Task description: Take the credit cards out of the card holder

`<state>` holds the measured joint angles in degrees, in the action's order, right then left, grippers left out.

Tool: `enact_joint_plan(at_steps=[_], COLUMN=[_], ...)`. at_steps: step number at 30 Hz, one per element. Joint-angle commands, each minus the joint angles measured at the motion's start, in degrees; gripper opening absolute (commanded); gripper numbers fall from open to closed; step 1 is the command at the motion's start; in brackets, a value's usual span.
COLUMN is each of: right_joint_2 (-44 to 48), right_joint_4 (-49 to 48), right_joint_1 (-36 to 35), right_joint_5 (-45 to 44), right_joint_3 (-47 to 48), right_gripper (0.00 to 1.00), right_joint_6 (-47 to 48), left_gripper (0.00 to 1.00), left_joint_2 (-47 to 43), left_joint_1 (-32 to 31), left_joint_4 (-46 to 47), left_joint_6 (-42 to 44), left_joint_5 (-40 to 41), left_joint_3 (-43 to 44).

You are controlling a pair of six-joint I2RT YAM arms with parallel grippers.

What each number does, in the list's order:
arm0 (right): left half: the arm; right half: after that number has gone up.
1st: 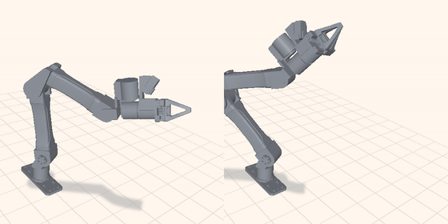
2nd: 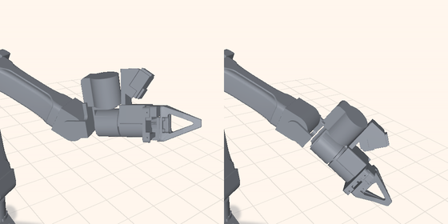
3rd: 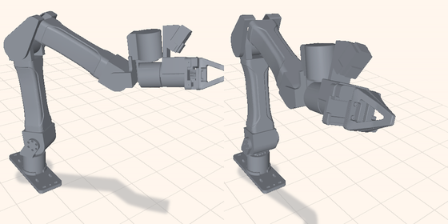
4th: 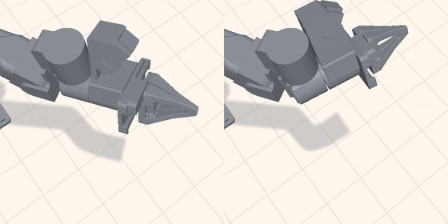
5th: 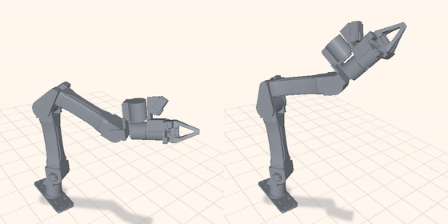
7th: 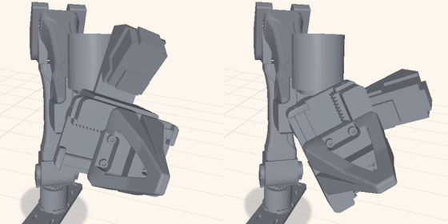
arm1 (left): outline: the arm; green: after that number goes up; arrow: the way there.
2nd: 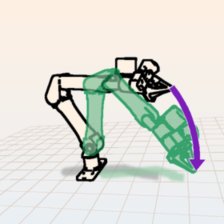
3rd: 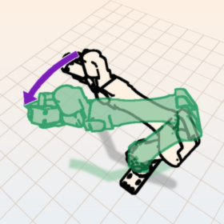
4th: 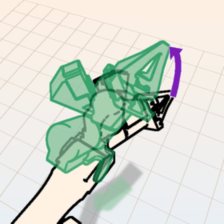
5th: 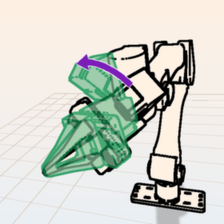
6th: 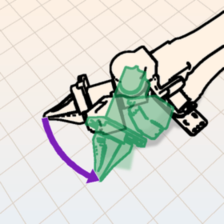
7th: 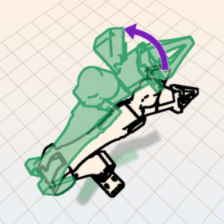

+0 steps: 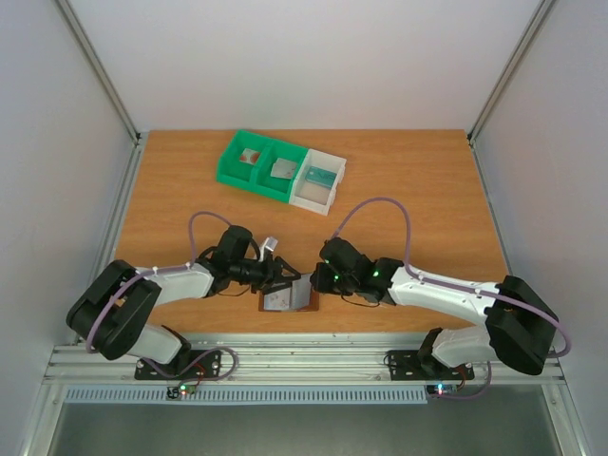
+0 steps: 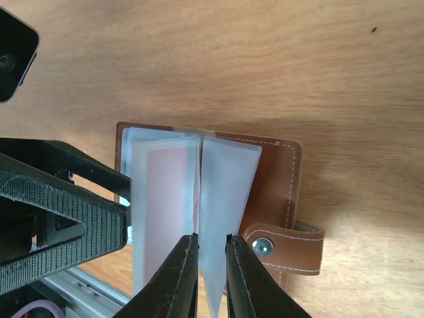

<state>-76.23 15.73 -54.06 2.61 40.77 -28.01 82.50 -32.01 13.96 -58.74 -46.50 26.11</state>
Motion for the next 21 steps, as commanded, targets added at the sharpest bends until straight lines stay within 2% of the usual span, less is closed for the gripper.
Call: enact_joint_plan(at_steps=[1,12,21], right_joint_2=[2.9,5.8,1.0], right_joint_4=[3.7,5.7,1.1], right_joint_1=[-0.1,-0.1,-0.2], right_joint_5=[-4.7,-4.9,1.9], right_joint_3=[-0.4,0.7,2.5], right_gripper=[0.14,0.14,0.14], right_joint_6=[0.6,1.2,2.1], left_gripper=[0.48,0.47,0.44], left_joint_2=[0.5,0.4,2.8], left_joint_1=[-1.7,-1.8,-1.8], left_joint_4=[1.8,-7.4,-9.9], left_joint_6=[-0.1,7.1,10.0], left_joint_5=[1.5,5.9,9.0], left_joint_3=[3.0,5.4,4.9])
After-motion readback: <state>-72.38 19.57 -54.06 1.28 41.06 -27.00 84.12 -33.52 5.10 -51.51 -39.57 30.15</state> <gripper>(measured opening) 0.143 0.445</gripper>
